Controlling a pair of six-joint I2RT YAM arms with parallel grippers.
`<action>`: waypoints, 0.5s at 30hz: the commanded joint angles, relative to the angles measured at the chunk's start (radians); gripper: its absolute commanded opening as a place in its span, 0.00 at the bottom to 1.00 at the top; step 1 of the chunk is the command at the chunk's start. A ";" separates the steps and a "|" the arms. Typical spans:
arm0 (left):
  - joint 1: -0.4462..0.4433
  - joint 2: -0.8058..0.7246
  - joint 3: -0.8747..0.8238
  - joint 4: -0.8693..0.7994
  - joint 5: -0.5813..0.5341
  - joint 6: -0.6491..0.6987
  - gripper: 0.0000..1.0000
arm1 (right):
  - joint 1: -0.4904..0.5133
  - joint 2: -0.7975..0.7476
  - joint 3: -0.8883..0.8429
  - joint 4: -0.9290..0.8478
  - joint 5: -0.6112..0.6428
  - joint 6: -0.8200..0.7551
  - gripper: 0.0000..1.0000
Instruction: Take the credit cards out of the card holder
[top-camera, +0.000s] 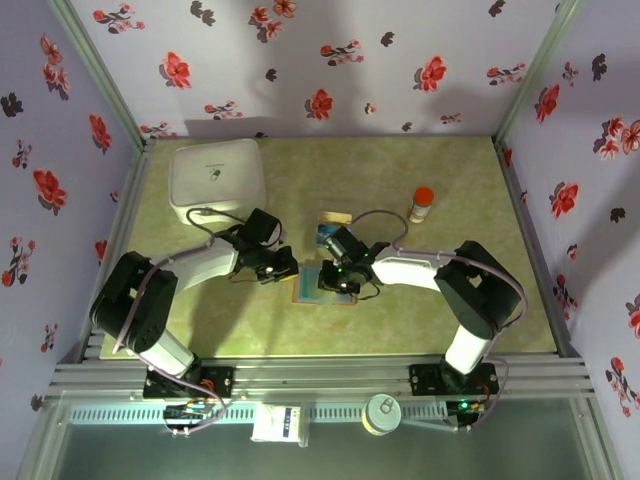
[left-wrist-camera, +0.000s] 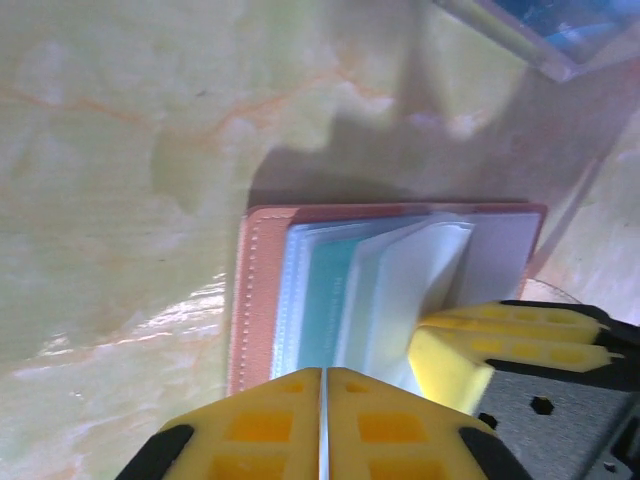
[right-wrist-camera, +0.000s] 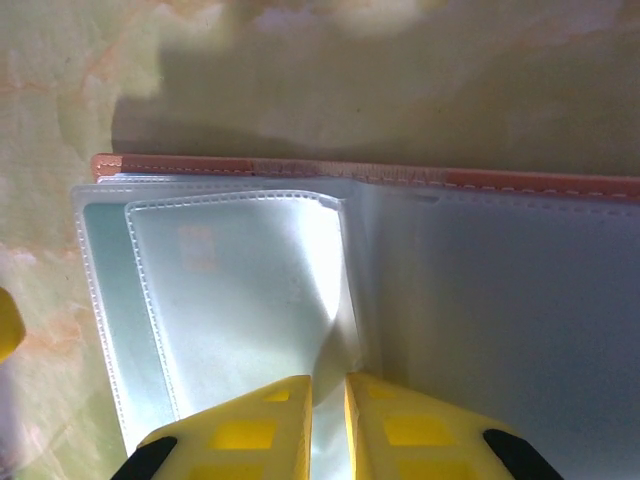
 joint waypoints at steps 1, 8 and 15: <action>-0.018 -0.024 0.035 -0.024 0.010 -0.020 0.12 | -0.008 -0.029 -0.031 -0.001 0.015 0.018 0.19; -0.066 0.026 0.053 0.025 0.036 -0.057 0.20 | -0.023 -0.040 -0.066 0.045 -0.004 0.026 0.18; -0.090 0.069 0.042 0.061 0.027 -0.076 0.32 | -0.041 -0.059 -0.115 0.141 -0.050 0.047 0.18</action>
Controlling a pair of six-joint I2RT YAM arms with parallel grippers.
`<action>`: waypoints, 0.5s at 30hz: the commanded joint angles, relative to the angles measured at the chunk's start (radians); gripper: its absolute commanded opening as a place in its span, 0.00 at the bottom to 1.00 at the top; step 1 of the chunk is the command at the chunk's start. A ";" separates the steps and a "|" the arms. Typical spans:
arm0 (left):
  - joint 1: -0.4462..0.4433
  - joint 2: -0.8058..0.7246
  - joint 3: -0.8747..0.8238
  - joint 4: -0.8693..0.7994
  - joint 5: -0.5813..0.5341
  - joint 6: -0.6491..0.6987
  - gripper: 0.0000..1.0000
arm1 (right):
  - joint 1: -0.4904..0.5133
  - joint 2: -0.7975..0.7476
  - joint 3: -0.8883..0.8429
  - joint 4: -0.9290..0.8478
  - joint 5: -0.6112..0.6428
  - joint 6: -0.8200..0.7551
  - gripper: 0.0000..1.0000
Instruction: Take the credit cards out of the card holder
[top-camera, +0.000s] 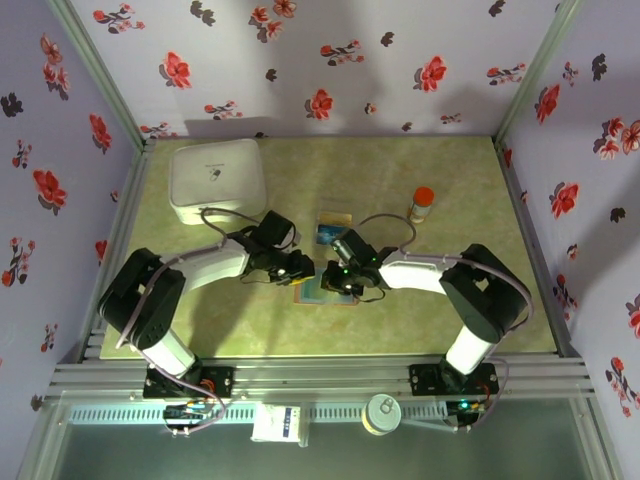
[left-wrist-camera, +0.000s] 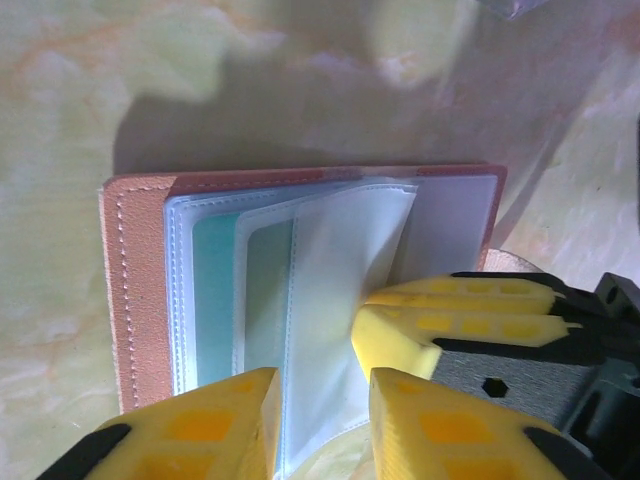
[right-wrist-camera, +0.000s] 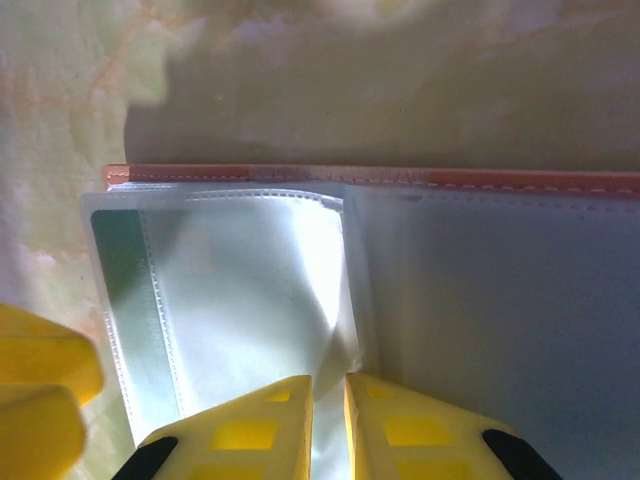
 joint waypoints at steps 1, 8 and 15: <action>-0.005 0.025 0.009 0.023 0.011 -0.021 0.33 | -0.012 -0.022 -0.035 0.044 -0.016 0.026 0.18; -0.009 0.054 -0.007 0.051 0.014 -0.030 0.35 | -0.022 -0.035 -0.065 0.089 -0.038 0.036 0.18; -0.013 0.077 -0.018 0.091 0.030 -0.051 0.36 | -0.030 -0.044 -0.094 0.128 -0.051 0.050 0.18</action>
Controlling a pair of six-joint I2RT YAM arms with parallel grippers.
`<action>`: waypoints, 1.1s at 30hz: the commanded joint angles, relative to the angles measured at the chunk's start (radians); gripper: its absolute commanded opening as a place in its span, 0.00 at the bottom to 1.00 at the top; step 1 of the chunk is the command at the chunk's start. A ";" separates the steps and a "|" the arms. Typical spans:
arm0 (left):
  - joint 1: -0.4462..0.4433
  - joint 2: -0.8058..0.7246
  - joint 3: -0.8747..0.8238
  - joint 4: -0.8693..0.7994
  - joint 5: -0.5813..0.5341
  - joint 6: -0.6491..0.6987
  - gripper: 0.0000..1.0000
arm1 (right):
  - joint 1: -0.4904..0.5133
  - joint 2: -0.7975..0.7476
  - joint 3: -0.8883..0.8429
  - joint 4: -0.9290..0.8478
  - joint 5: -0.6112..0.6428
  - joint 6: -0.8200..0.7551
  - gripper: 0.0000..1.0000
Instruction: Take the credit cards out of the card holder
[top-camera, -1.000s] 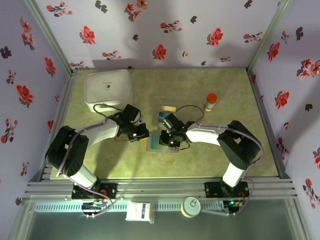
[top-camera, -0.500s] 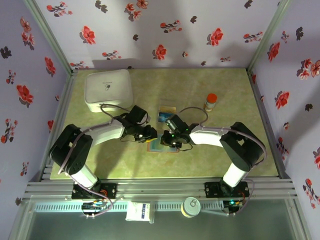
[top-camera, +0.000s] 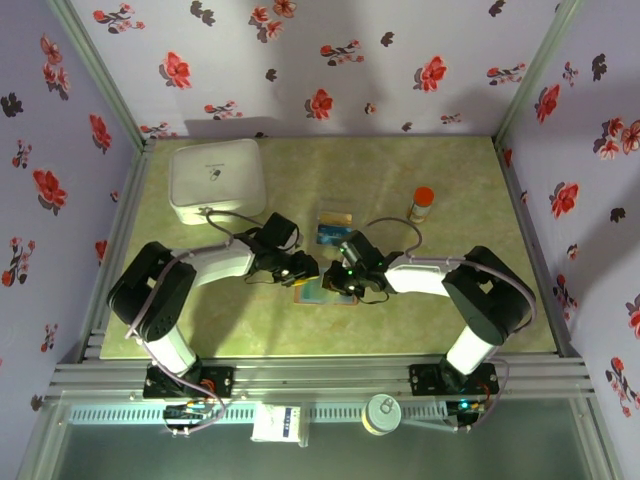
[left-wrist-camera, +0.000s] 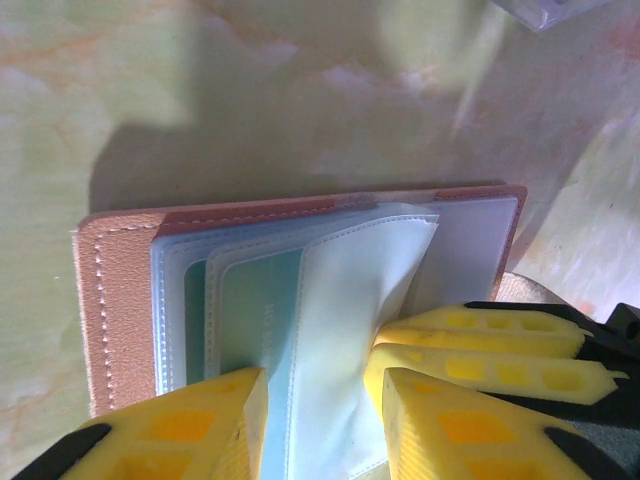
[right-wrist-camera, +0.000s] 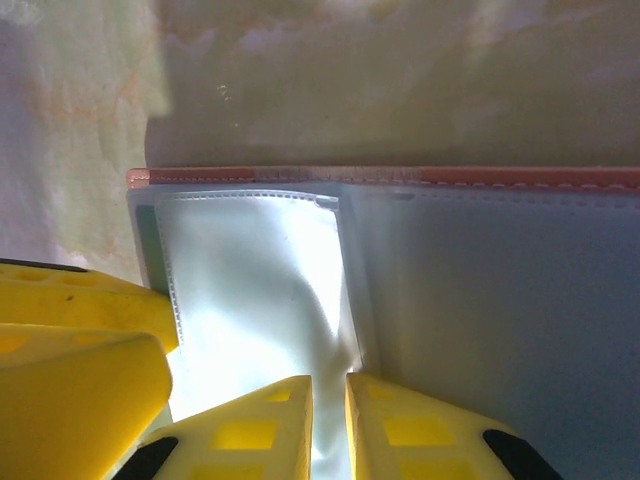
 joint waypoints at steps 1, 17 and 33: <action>-0.007 0.021 -0.018 0.027 0.020 -0.022 0.36 | -0.011 -0.021 -0.026 0.019 -0.009 0.024 0.18; -0.012 -0.012 -0.011 0.032 0.030 -0.047 0.25 | -0.017 -0.131 -0.042 0.005 0.006 0.018 0.20; -0.080 0.031 0.108 -0.005 0.030 -0.058 0.27 | -0.079 -0.388 -0.051 -0.222 0.142 -0.049 0.23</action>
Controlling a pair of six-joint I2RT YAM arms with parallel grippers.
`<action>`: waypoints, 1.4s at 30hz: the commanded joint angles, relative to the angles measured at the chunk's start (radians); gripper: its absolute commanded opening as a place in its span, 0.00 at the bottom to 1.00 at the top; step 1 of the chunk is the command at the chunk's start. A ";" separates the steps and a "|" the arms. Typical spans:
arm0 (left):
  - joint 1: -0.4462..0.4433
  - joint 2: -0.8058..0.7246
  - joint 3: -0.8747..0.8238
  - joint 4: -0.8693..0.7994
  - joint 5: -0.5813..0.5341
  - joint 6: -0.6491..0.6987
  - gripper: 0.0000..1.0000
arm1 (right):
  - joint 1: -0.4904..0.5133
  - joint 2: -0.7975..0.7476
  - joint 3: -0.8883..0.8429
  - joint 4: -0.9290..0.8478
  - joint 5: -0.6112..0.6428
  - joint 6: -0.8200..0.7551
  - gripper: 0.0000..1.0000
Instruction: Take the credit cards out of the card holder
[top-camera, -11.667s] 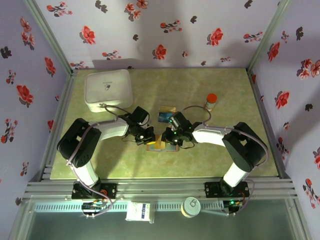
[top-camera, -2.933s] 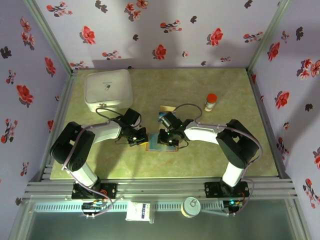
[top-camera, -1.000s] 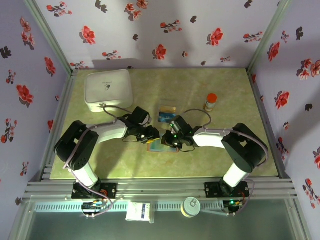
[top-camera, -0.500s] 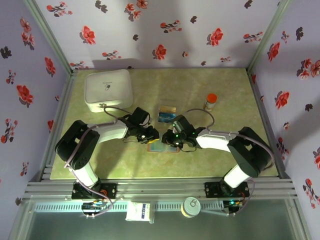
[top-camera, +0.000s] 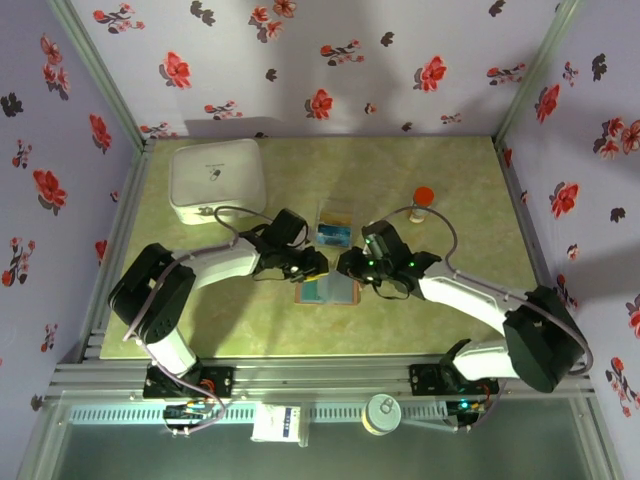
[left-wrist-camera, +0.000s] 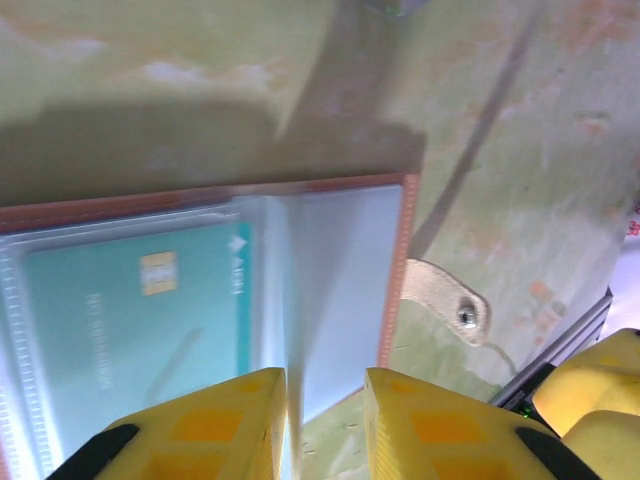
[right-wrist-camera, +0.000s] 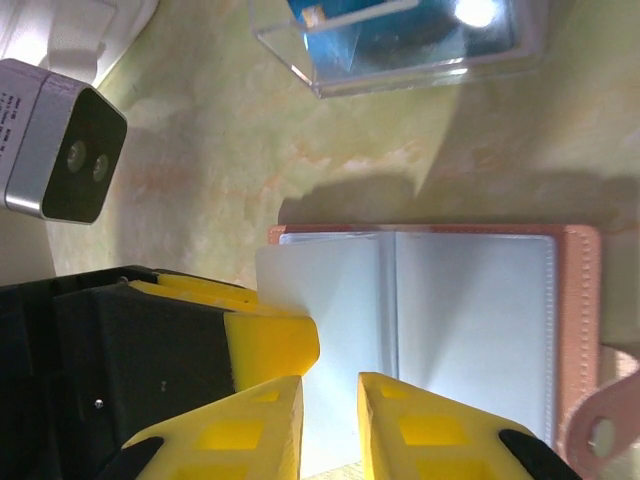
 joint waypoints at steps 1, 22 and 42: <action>-0.025 0.045 0.048 -0.024 0.012 -0.015 0.27 | -0.016 -0.045 -0.017 -0.087 0.064 -0.031 0.23; -0.082 0.219 0.199 -0.063 0.032 0.012 0.31 | -0.051 -0.177 -0.075 -0.165 0.088 -0.051 0.26; -0.014 0.073 0.141 -0.102 0.006 0.056 0.35 | -0.043 -0.025 -0.031 -0.053 0.011 -0.010 0.27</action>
